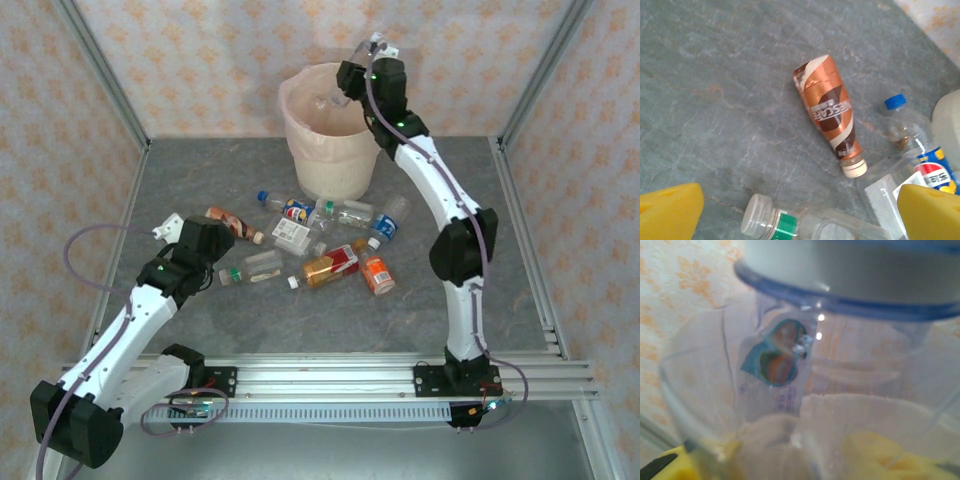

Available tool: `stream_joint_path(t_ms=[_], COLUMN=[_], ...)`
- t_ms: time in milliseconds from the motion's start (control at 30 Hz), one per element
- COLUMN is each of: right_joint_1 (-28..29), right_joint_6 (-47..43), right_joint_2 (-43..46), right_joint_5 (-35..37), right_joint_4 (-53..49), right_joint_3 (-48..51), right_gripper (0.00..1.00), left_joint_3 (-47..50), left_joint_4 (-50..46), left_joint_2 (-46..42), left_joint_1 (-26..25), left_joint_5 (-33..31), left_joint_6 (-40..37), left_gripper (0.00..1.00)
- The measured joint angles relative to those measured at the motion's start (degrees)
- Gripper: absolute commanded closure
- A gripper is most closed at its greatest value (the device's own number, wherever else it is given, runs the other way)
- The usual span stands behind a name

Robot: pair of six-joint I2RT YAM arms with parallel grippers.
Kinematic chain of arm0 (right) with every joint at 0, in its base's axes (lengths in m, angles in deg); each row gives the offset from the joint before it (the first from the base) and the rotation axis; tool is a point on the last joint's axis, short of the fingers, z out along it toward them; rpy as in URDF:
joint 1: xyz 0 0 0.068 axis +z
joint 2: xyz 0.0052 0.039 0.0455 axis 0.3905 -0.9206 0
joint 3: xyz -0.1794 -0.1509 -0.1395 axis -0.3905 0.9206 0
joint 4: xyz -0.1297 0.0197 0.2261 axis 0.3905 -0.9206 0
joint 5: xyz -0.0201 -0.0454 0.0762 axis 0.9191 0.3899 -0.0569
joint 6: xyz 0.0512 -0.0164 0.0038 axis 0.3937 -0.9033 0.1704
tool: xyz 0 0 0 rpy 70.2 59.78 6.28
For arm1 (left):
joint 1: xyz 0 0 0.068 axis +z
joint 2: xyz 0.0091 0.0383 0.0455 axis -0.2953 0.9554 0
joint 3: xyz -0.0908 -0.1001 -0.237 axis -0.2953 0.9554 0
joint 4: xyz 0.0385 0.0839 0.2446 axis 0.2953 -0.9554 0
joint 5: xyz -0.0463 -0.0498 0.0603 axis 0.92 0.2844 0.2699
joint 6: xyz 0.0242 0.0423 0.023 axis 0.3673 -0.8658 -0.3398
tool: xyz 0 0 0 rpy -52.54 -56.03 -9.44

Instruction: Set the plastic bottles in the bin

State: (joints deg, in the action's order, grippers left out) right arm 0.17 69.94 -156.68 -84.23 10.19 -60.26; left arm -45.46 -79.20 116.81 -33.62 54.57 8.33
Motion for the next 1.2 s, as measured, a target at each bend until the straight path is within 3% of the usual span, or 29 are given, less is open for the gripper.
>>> stream_joint_path(t_ms=[233,433,833,1200], right_joint_1=[1.09,1.53,3.93,3.82], right_joint_6=[-1.33,-4.17,-8.15,-10.05], right_joint_2=[-11.06,-14.36,-11.50,13.70], right_joint_5=[9.64,12.24,7.96,-6.01], right_joint_4=[0.07,0.48,-0.96,0.15], right_joint_3=[-11.78,-15.39,-15.10,8.63], right_gripper=[0.39,0.02,0.01,0.01], left_joint_3=[1.27,1.70,2.95,4.24], left_joint_4=[-1.01,-1.20,-1.18,-0.79], left_joint_2=[-1.31,-2.84,-2.54,2.93], left_joint_1=[0.00,0.00,0.00,0.00], left_joint_5=[2.10,2.60,4.72,8.90], left_joint_6=[1.14,1.97,3.98,14.56], left_gripper=[0.00,0.00,0.00,0.00])
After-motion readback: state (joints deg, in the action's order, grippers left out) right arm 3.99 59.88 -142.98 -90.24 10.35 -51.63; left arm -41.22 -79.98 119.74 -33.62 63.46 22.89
